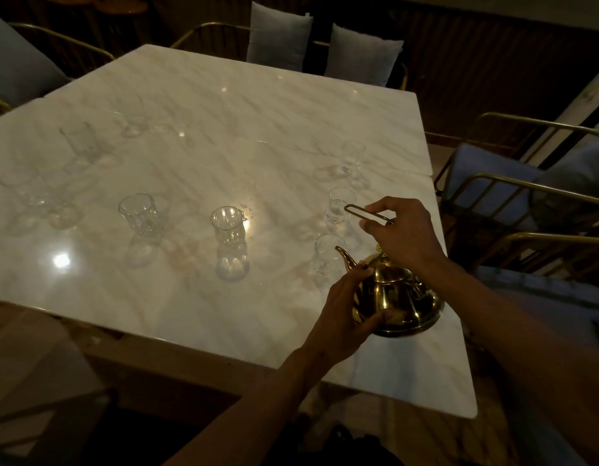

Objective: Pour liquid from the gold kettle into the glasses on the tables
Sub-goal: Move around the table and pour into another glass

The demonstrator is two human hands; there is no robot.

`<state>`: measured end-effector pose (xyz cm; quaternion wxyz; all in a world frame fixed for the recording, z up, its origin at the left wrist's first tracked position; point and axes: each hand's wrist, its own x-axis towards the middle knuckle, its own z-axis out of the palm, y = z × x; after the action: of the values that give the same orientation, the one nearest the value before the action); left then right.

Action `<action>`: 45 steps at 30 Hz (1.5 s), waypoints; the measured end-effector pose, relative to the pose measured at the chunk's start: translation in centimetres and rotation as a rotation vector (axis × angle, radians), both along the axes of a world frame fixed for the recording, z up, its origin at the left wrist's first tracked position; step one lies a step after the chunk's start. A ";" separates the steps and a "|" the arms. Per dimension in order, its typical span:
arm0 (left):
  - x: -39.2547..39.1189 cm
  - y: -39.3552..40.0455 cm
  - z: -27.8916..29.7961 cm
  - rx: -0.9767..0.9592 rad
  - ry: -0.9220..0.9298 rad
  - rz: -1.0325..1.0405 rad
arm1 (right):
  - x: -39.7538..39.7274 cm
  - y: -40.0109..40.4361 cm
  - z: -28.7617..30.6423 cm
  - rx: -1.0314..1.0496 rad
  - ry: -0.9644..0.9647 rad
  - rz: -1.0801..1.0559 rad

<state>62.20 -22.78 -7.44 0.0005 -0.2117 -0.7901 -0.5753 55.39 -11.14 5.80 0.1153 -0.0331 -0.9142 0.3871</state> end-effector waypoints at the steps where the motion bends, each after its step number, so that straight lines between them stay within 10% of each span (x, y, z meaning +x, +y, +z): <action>1: 0.0 0.0 0.0 0.002 -0.003 0.001 | 0.0 0.0 0.0 0.000 0.000 0.000; 45: -0.1 -0.4 -0.2 0.025 -0.047 -0.016 | -0.3 -0.4 -0.5 -0.010 -0.054 -0.002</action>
<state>62.10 -23.14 -7.62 -0.0202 -0.2045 -0.7810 -0.5898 55.06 -11.52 5.26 0.0906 -0.0450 -0.9151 0.3904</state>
